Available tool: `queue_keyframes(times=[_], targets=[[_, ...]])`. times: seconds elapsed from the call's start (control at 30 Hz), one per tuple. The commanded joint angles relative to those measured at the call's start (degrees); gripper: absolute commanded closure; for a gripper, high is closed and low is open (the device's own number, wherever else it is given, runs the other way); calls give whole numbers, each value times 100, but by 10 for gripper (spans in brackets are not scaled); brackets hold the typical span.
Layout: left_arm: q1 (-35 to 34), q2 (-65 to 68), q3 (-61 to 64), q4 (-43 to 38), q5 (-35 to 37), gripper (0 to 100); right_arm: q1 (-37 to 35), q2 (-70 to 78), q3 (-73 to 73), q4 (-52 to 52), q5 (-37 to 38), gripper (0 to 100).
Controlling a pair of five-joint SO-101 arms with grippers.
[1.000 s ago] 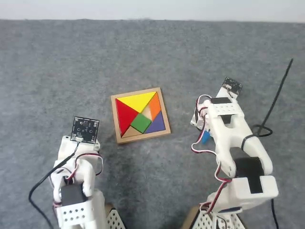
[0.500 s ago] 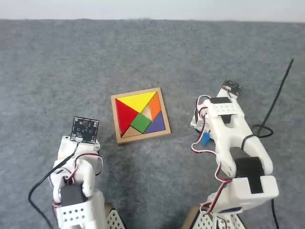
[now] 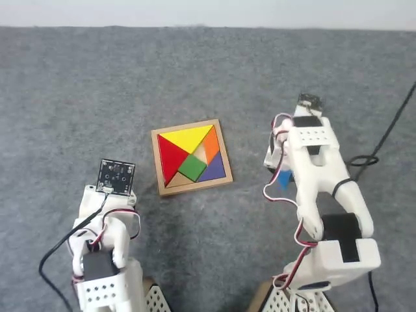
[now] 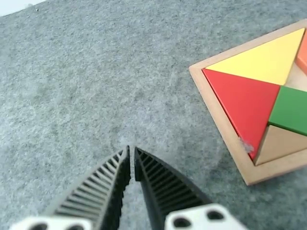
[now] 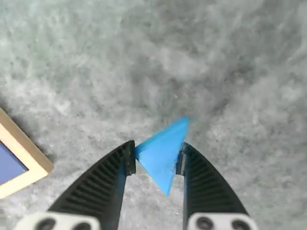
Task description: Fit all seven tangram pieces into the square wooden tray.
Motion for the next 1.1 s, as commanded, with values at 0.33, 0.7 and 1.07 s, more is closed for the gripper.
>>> queue_keyframes(times=[0.33, 0.7, 1.07], targets=[[-26, -123, -101, -149, 0, 986, -1341, -31, -1319, -505, 3358, 914], [-44, -123, -101, -149, 0, 986, -2712, 479, -1327, -2220, 4176, 916], [-18, -123, -101, -149, 0, 986, -2844, 1244, -1758, -2712, 4211, 914]])
